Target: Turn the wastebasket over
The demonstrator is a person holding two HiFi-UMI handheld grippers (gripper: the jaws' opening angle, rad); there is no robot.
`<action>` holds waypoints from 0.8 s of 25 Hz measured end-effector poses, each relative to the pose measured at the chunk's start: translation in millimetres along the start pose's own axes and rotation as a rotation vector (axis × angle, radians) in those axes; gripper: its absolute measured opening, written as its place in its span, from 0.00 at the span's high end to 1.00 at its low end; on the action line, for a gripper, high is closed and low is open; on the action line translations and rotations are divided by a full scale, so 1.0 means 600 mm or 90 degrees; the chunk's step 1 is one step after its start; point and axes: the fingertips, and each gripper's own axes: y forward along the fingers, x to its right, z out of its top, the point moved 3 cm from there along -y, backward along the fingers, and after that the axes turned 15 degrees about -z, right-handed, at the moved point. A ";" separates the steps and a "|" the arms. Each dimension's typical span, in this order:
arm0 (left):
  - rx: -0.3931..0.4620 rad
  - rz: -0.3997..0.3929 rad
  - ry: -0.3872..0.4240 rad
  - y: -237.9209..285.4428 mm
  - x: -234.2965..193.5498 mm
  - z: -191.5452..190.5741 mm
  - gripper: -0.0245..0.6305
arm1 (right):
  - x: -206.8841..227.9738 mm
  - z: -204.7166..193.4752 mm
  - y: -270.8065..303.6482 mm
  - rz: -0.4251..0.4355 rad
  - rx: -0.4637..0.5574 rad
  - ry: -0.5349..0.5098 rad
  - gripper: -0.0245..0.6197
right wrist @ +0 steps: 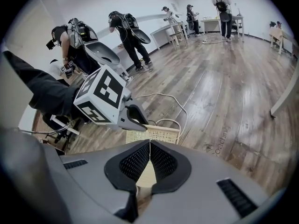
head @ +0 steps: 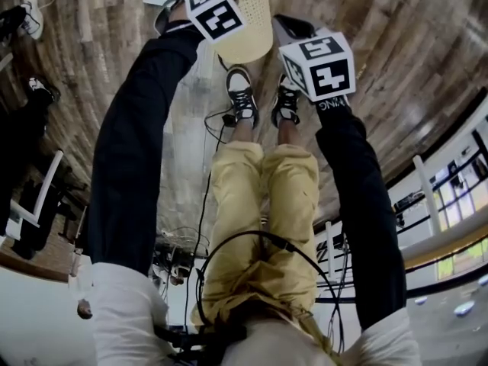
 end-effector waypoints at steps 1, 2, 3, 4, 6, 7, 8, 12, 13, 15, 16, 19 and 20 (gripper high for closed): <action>0.000 0.005 -0.003 -0.004 0.006 -0.002 0.89 | 0.001 0.002 -0.004 0.000 0.001 -0.002 0.93; -0.005 0.015 0.006 -0.009 0.013 -0.002 0.89 | 0.002 0.003 -0.008 -0.001 0.002 -0.004 0.93; -0.010 0.028 0.025 -0.015 0.021 -0.001 0.89 | 0.002 0.005 -0.012 -0.002 0.004 -0.005 0.93; -0.014 0.044 0.047 -0.021 0.028 0.002 0.89 | 0.003 0.007 -0.017 -0.004 0.005 -0.007 0.93; -0.011 0.089 0.085 -0.041 0.039 0.012 0.89 | 0.002 0.009 -0.026 -0.009 0.004 -0.009 0.93; -0.005 0.117 0.097 -0.053 0.042 0.017 0.89 | 0.001 0.012 -0.030 -0.011 0.004 -0.009 0.93; 0.001 0.147 0.107 -0.066 0.044 0.022 0.89 | -0.002 0.014 -0.033 -0.012 0.003 -0.009 0.93; 0.001 0.234 0.149 -0.089 0.058 0.027 0.89 | -0.017 0.024 -0.034 -0.010 0.007 -0.017 0.93; -0.006 0.244 0.165 -0.083 0.067 0.024 0.89 | -0.019 0.023 -0.034 -0.010 0.008 -0.019 0.93; -0.017 0.244 0.198 -0.064 0.093 0.014 0.89 | -0.024 0.016 -0.033 -0.009 0.005 -0.018 0.93; -0.019 0.235 0.213 -0.054 0.109 0.008 0.89 | -0.027 0.011 -0.033 -0.009 0.003 -0.018 0.93; -0.016 0.192 0.230 -0.022 0.156 -0.014 0.89 | -0.032 -0.010 -0.029 -0.010 -0.012 -0.026 0.93; -0.016 0.178 0.229 -0.012 0.168 -0.022 0.89 | -0.033 -0.018 -0.027 -0.011 -0.020 -0.028 0.93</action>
